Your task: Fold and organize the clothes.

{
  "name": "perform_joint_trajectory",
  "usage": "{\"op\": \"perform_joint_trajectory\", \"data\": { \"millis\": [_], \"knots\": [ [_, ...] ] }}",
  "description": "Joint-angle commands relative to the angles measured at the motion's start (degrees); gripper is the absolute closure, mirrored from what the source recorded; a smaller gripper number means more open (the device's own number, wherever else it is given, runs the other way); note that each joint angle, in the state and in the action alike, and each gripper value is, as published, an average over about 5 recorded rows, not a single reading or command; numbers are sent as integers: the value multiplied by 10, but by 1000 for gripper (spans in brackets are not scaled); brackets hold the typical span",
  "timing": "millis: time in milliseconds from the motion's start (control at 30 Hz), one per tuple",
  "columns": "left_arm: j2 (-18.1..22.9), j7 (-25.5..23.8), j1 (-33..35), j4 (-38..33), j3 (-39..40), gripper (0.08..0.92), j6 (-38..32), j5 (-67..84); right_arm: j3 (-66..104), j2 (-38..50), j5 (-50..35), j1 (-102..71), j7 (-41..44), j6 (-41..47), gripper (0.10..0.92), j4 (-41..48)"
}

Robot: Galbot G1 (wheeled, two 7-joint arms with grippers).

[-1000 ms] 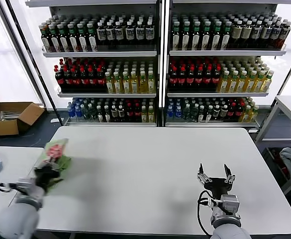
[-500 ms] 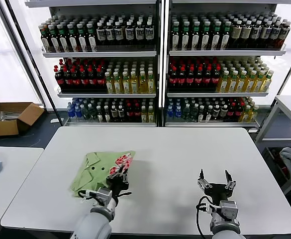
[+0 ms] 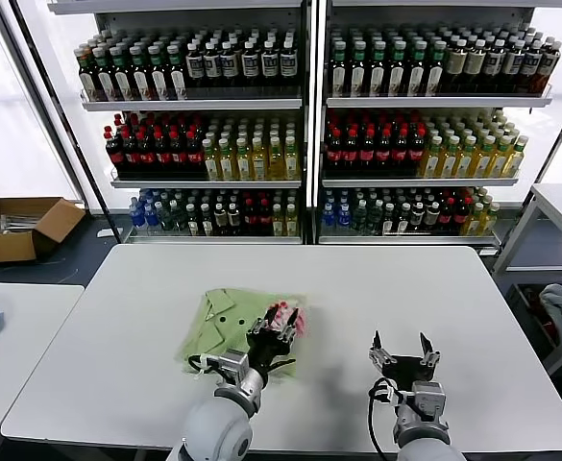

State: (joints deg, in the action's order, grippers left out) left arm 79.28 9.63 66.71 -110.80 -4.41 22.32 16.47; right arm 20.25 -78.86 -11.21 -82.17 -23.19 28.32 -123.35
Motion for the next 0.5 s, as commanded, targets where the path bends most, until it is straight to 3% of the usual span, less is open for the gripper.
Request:
{"op": "perform_joint_trajectory", "data": {
  "millis": [33,167,333,500],
  "knots": [
    [-22,16,14,-51,-62,510,0,26,-73,-2,-196,86,-27,40,203,28],
    [-55,17,35,-65,-136,397,7,-15,-115,-6,-279,145,-59,48,203,62],
    [-75,23,64,-73,-198,251,16,-29,-162,-23,-325,194,-85,48,203,129],
    [-72,24,87,-71,-218,181,10,-39,-182,-45,-334,207,-96,48,203,167]
  ]
}}
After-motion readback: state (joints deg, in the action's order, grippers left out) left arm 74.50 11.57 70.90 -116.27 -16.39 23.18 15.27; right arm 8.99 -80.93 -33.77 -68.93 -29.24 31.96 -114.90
